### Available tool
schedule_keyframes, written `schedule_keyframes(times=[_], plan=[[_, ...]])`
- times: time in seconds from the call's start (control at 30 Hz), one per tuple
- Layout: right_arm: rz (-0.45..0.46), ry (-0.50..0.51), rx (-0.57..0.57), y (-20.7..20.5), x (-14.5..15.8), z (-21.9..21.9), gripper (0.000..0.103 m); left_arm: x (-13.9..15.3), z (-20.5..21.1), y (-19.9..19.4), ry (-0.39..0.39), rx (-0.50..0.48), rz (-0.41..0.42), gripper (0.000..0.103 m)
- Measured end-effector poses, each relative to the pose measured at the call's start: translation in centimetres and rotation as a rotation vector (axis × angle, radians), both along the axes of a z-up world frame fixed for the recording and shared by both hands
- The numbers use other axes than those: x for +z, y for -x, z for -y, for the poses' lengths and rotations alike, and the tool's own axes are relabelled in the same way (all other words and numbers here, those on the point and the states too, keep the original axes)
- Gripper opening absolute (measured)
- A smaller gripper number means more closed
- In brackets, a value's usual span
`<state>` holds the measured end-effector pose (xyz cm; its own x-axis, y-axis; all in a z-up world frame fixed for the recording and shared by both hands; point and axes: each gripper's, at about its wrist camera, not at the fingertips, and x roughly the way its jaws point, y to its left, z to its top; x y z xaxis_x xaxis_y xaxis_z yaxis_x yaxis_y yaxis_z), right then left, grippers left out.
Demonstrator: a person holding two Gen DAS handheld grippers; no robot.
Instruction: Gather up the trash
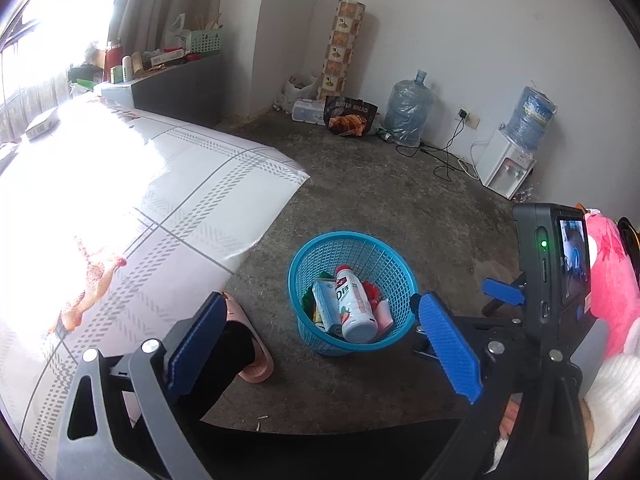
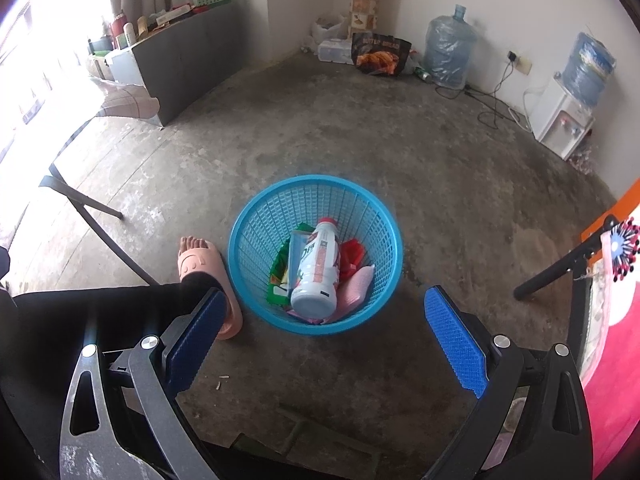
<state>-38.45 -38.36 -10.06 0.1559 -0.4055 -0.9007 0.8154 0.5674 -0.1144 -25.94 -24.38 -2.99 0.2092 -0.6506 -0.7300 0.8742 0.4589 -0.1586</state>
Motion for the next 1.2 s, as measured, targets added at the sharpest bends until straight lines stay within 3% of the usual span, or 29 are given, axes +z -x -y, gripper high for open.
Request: schedule_keyframes(times=[0.13,0.33,0.5,0.63,1.0,1.2], plan=[[0.007,0.011,0.007,0.2,0.1,-0.3,0.095,-0.1,-0.4,-0.4,0.004,-0.020,-0.022,0.095],[-0.010,-0.007,-0.018,0.5,-0.3,0.3,0.095,0.4,-0.8,-0.5,-0.004,-0.096,0.031,0.096],[0.003,0.007,-0.027,0.8,0.1,0.2,0.095,0.3,-0.5,-1.0,0.009,-0.212,-0.011,0.097],[0.002,0.023,-0.027,0.8,0.3,-0.1,0.095,-0.5,0.2,-1.3,-0.036,-0.249,-0.026,0.097],[-0.021,0.063,-0.021,0.6,0.7,-0.6,0.095,-1.6,0.9,-0.5,-0.060,-0.360,0.050,0.097],[-0.038,0.082,-0.025,0.4,1.0,-0.7,0.095,-2.0,1.4,-0.2,-0.061,-0.375,0.069,0.098]])
